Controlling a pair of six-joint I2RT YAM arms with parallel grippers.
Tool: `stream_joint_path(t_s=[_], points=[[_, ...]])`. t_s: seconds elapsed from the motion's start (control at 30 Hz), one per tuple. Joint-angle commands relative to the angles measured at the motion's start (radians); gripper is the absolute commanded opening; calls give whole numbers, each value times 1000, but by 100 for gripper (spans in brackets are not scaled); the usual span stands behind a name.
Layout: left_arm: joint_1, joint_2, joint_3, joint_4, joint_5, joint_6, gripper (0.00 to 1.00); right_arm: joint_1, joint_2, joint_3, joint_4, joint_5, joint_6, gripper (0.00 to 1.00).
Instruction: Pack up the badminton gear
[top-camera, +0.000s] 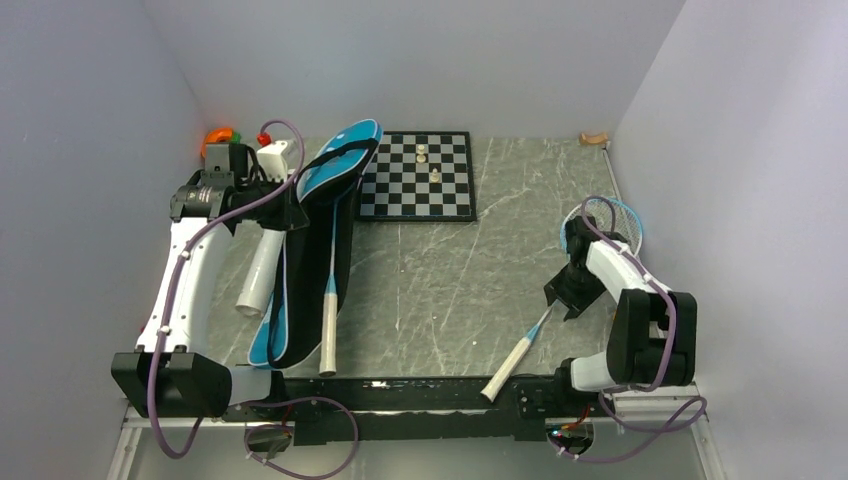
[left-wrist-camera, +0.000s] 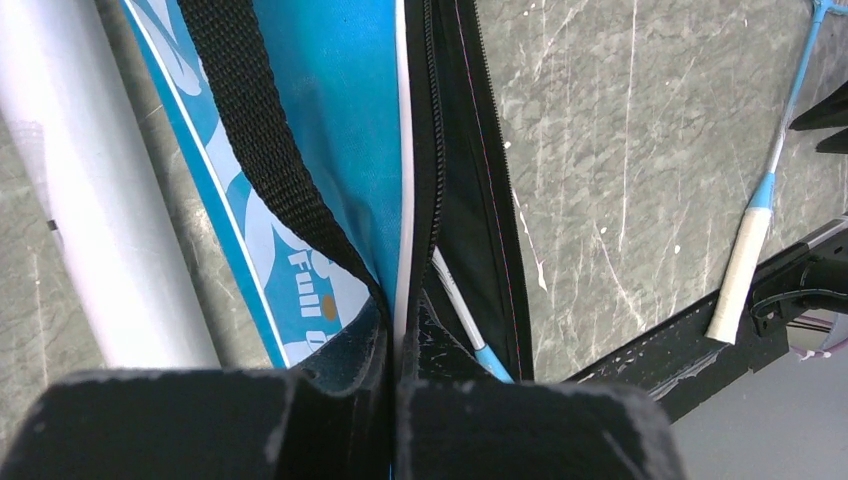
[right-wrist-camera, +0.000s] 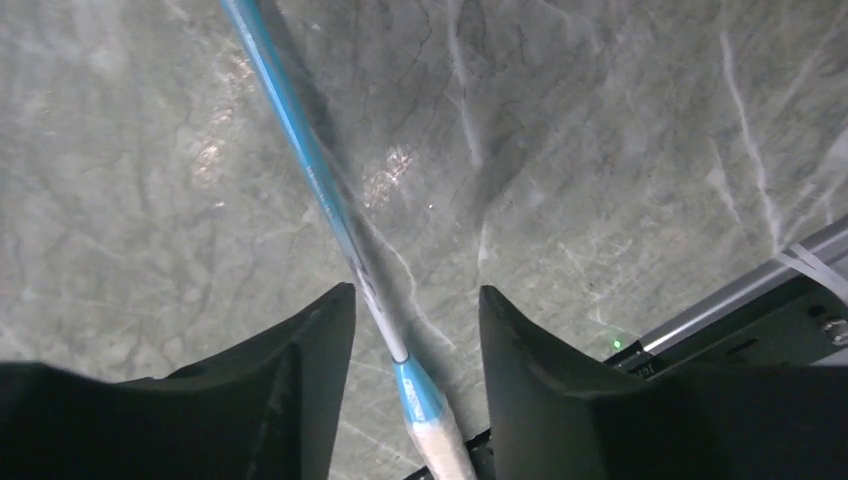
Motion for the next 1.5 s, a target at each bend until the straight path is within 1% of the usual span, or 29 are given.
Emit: stream_joint_path(t_s=[0.0, 0.03, 0.07, 0.2, 0.47, 0.5, 0.57, 0.6, 0.7, 0.83, 0.97, 1.1, 1.23, 1.27, 1.37, 1.43, 1.47], points=[[2, -49, -7, 78, 42, 13, 0, -2, 23, -30, 108, -21, -2, 49], [2, -50, -14, 78, 42, 18, 0, -1, 30, -32, 120, -26, -4, 47], [2, -52, -23, 80, 42, 23, 0, -1, 39, -34, 133, -29, -6, 42], [29, -60, -43, 85, 49, 28, 0, 1, 78, -40, 169, -44, -7, 37], [34, -72, -57, 82, 60, 31, 0, 50, 134, -55, 219, -50, 9, 36], [35, -73, -57, 83, 59, 31, 0, 58, 142, -55, 226, -51, 8, 30], [37, -75, -58, 82, 59, 32, 0, 70, 154, -54, 240, -66, 6, 9], [38, -76, -60, 83, 60, 30, 0, 97, 158, -49, 246, -73, 7, 0], [39, -77, -62, 82, 63, 28, 0, 182, 175, -4, 220, -31, 22, 0], [38, -69, -66, 79, 59, 31, 0, 342, 190, 74, 148, 82, 37, 0], [39, -68, -74, 87, 62, 25, 0, 452, 227, 87, 127, 115, 42, 0], [40, -68, -78, 93, 67, 21, 0, 536, 265, 53, 162, 85, 39, 0], [40, -66, -73, 91, 66, 19, 0, 600, 320, 57, 177, 49, 37, 0], [40, -66, -72, 89, 68, 19, 0, 605, 326, 59, 187, 33, 32, 2], [40, -67, -68, 87, 66, 21, 0, 609, 310, 65, 209, -8, 11, 19], [40, -70, -68, 84, 65, 22, 0, 608, 295, 81, 208, -12, -7, 36], [40, -69, -68, 84, 65, 24, 0, 606, 290, 91, 200, -3, -16, 43]])
